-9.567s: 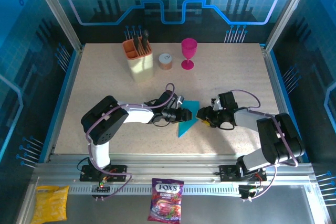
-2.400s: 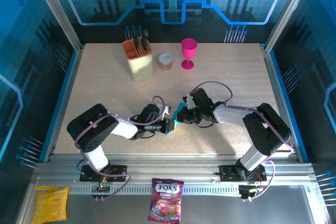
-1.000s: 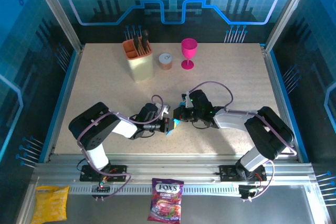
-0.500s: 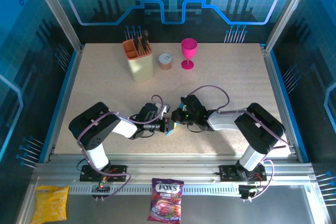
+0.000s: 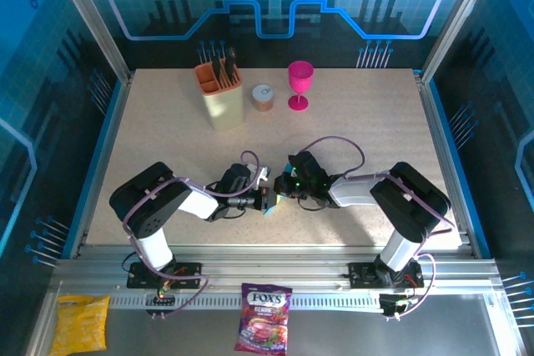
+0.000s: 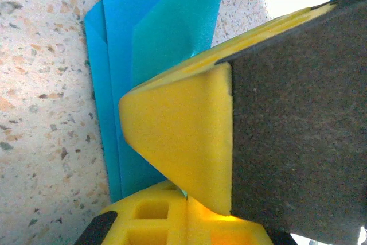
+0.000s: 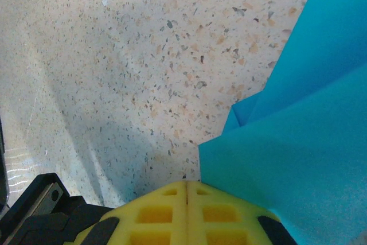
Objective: Fold a paper plane with a square sheet of paper (pick it up from the middle)
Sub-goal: Fold the wing for the fifth time at the center of the table.
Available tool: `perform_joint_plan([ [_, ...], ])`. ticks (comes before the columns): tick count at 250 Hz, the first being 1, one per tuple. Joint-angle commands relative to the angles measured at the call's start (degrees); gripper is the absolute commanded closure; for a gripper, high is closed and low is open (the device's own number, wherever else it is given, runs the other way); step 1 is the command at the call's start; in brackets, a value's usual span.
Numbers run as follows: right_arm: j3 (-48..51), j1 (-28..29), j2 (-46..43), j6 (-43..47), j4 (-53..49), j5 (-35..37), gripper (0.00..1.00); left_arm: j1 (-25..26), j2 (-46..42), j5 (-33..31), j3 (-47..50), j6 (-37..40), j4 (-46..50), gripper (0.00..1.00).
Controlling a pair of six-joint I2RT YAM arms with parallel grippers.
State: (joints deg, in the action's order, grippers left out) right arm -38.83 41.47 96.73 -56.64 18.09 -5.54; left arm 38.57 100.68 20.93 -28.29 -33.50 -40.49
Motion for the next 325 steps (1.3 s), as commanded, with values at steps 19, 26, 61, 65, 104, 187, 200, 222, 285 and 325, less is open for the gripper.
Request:
perform_joint_plan([
  [19, 2.1, -1.5, 0.4, -0.7, -2.4, 2.1, 1.0, -0.3, 2.6, -0.3, 0.3, 0.9, 3.8, 1.0],
  [26, 2.3, -1.8, 0.3, -0.8, -2.4, 2.1, 1.0, -0.3, 2.6, -0.3, 0.3, 0.9, 3.8, 1.0],
  [61, 3.7, -3.0, 0.6, -1.3, -1.6, 1.3, 1.0, -0.3, 2.6, -0.2, 0.3, 0.9, 3.8, 1.0],
  [65, 3.8, -3.1, 0.7, -1.4, -1.4, 1.1, 1.0, -0.3, 2.7, -0.2, 0.3, 0.9, 3.8, 1.0],
  [104, 3.8, -3.7, 1.9, -1.8, -1.0, 0.2, 1.0, -0.3, 2.8, 0.0, 0.1, 0.8, 3.7, 1.0],
  [187, 4.3, -4.6, 3.4, -4.8, -5.6, 0.9, 1.0, -2.2, -4.2, 1.5, -0.1, -2.4, 3.7, 0.78],
  [200, 4.2, -4.6, 3.5, -5.1, -6.8, 1.0, 1.0, -2.7, -6.7, 1.4, 0.0, -2.9, 4.3, 0.68],
  [222, 4.1, -4.6, 3.7, -5.4, -8.0, 1.3, 1.0, -3.1, -11.6, 0.8, 0.0, -2.4, 7.1, 0.56],
  [285, 3.8, -4.6, 4.8, -5.4, -8.4, 0.3, 1.0, -1.5, -20.5, 1.3, -3.9, 5.5, 22.0, 0.84],
  [325, 4.0, -4.7, 5.2, -5.7, -8.4, 0.2, 1.0, 2.9, -19.3, 1.6, -6.3, 10.2, 27.3, 1.0],
])
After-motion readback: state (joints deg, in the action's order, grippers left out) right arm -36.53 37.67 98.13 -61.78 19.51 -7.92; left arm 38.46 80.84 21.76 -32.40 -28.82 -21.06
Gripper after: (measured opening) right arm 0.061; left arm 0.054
